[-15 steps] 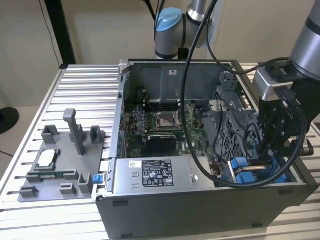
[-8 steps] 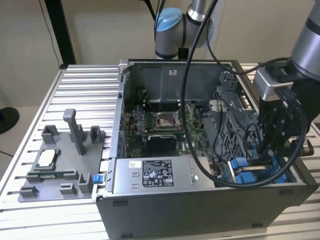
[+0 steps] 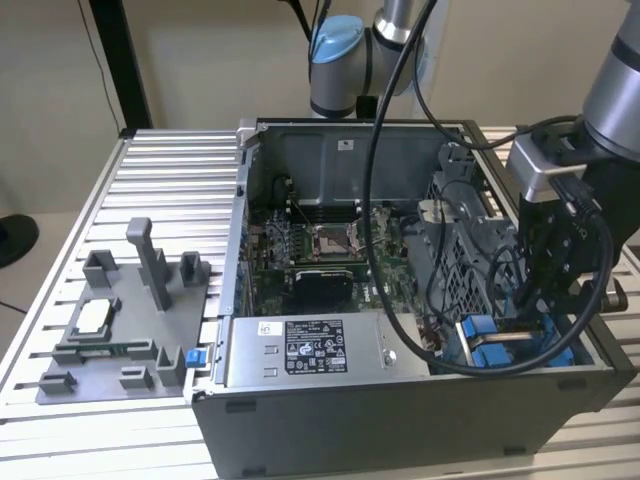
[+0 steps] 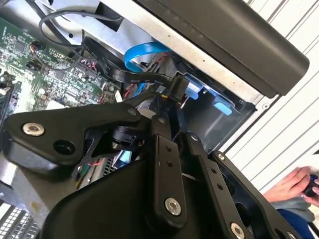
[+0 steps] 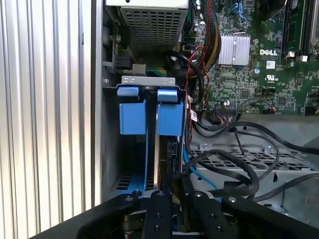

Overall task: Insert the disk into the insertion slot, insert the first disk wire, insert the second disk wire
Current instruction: 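Insert the first disk wire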

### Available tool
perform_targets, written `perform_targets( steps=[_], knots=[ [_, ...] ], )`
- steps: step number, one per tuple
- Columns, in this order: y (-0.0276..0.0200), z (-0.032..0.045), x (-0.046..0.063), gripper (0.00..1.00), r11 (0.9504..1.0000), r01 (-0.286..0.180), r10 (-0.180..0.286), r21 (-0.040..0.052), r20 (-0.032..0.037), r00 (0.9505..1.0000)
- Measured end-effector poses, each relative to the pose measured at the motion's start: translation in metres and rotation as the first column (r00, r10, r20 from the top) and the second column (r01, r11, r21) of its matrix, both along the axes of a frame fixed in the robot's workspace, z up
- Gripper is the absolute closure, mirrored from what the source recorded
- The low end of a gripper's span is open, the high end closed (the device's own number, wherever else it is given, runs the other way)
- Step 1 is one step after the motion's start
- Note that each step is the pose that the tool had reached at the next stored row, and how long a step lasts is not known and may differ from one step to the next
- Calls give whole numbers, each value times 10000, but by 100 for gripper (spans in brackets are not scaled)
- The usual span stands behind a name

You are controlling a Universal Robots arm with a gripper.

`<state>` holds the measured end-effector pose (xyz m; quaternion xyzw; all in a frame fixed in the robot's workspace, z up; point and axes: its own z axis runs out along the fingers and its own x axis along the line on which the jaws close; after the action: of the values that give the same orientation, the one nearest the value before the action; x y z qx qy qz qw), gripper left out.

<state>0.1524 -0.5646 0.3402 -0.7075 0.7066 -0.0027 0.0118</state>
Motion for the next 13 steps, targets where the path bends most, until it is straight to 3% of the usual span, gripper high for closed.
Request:
perform_targets(
  steps=[13],
  knots=[
    [3,-4,3,100,9982,591,-591,46,-1,9983]
  ],
)
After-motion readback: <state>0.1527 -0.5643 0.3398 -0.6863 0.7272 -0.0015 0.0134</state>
